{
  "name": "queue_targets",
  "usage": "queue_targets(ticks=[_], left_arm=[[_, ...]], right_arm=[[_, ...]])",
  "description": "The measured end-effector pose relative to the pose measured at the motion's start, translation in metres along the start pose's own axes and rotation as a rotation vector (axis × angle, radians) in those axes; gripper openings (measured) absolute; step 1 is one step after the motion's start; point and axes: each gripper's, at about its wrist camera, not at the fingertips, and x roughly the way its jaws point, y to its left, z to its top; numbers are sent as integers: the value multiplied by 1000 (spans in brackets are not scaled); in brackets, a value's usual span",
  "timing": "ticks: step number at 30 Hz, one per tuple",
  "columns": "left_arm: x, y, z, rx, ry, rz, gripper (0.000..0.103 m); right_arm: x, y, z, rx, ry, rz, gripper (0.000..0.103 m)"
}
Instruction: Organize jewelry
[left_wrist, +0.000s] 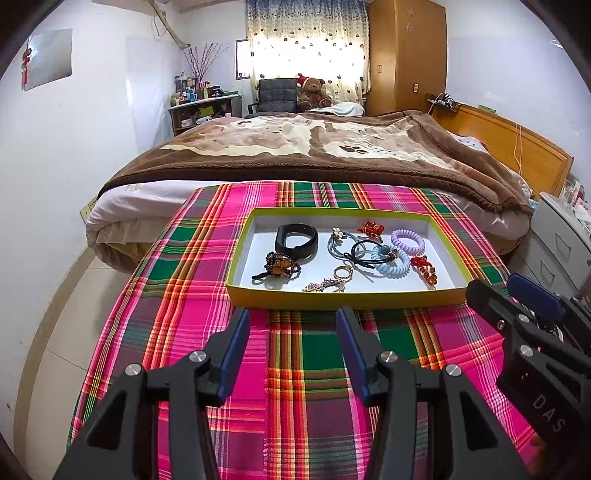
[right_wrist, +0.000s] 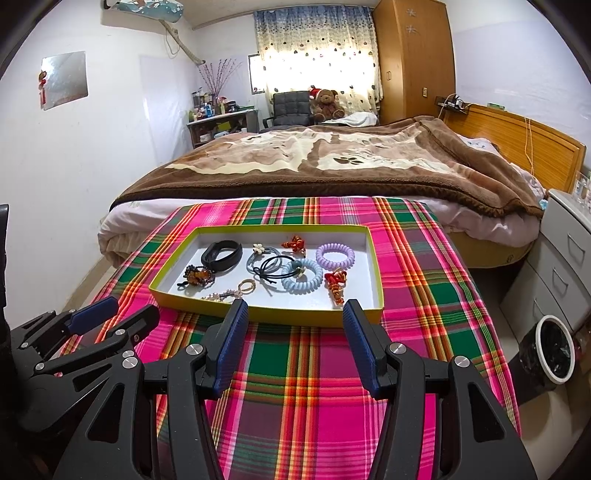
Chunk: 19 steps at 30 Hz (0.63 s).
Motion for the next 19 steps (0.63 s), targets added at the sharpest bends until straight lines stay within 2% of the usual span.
queue_targets(ticks=[19], left_arm=[[2, -3, -1, -9, 17, -5, 51]], right_arm=[[3, 0, -1, 5, 3, -1, 54]])
